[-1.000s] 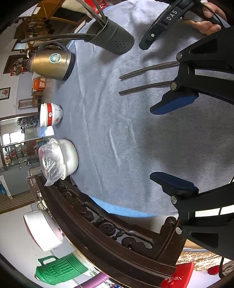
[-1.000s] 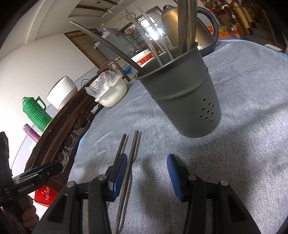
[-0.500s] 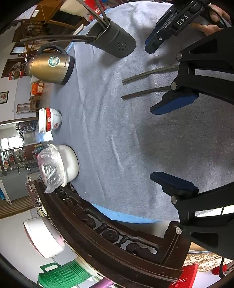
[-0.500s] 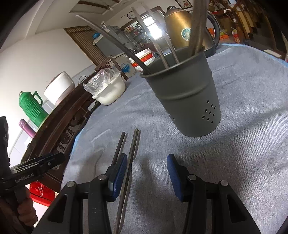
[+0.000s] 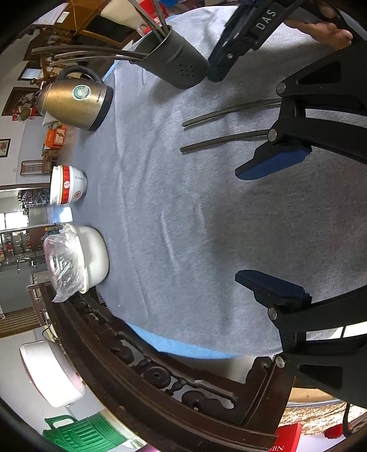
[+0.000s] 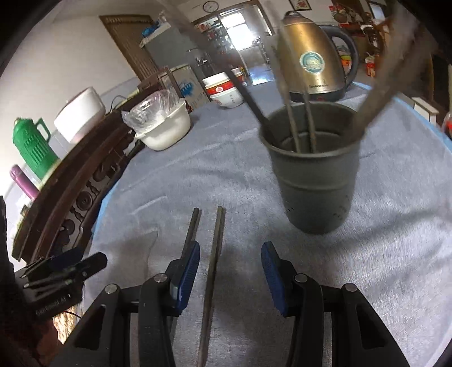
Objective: Organize utensils
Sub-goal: 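Lower both tools and close each on one dark chopstick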
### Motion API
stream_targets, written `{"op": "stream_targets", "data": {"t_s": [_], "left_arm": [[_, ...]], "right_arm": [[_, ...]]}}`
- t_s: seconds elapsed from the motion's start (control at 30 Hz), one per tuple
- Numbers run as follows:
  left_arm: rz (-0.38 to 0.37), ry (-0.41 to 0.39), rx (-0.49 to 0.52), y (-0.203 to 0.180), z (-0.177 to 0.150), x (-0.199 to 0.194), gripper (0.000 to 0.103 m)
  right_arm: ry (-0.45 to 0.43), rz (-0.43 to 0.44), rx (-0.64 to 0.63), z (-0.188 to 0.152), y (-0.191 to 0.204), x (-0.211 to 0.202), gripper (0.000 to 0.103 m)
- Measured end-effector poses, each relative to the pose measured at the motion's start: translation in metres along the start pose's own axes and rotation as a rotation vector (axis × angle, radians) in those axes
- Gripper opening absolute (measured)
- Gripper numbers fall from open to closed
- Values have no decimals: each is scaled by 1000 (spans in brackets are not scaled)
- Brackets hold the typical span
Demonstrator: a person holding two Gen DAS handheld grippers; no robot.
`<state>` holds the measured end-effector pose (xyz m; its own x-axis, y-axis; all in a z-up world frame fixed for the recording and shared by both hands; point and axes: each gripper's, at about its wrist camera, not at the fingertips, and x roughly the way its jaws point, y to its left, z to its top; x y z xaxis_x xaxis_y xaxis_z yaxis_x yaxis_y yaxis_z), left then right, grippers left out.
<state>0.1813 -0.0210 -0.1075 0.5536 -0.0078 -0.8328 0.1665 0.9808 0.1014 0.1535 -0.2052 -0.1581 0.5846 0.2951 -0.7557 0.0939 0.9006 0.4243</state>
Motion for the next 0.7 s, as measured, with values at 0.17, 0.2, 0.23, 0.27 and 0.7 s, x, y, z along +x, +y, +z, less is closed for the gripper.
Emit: {"op": "stream_targets", "data": {"t_s": [0.17,0.2,0.23,0.27,0.7], "left_arm": [[-17,17,-10,3,-1,7,67],[-19,19,-12,5,-1,8,67],[-20,20,-14,6,-1,9,67],[-21,22,-16,7,-1,10,67],[-39,54,-51,22,4,21,67]], "right_arm": [[55,-69,-68,6,18,18,40],[61,-85,-77,7,20,22,40],[70,-97,-87,8,23,28,39],[78,-100,-89,9,25,32,37],[219,-156,-62,26,27,87,20]]}}
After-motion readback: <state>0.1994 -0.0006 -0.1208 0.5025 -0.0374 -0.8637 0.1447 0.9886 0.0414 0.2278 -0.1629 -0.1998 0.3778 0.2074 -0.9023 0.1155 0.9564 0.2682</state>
